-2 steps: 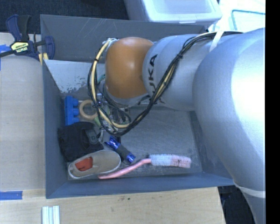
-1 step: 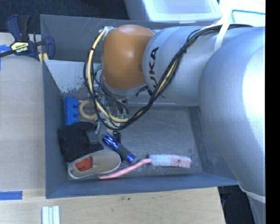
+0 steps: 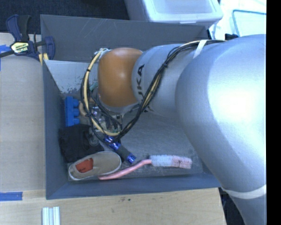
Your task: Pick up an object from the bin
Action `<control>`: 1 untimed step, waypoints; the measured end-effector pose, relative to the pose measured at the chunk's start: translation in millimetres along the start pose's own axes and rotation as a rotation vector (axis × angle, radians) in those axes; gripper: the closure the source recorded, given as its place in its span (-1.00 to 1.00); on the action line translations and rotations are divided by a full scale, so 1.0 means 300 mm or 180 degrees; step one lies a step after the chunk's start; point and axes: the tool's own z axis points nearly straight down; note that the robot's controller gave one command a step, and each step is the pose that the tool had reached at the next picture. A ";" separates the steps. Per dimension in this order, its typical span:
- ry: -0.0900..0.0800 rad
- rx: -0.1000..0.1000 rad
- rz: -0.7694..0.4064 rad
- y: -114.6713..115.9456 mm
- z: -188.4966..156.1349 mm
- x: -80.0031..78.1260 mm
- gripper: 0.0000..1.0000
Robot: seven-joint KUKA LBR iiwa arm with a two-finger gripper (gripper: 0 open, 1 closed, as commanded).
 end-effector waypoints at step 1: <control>0.0000 0.0000 0.0001 0.000 0.000 0.000 1.00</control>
Offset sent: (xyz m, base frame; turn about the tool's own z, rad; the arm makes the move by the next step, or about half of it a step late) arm -0.0110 -0.0013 -0.0023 -0.2339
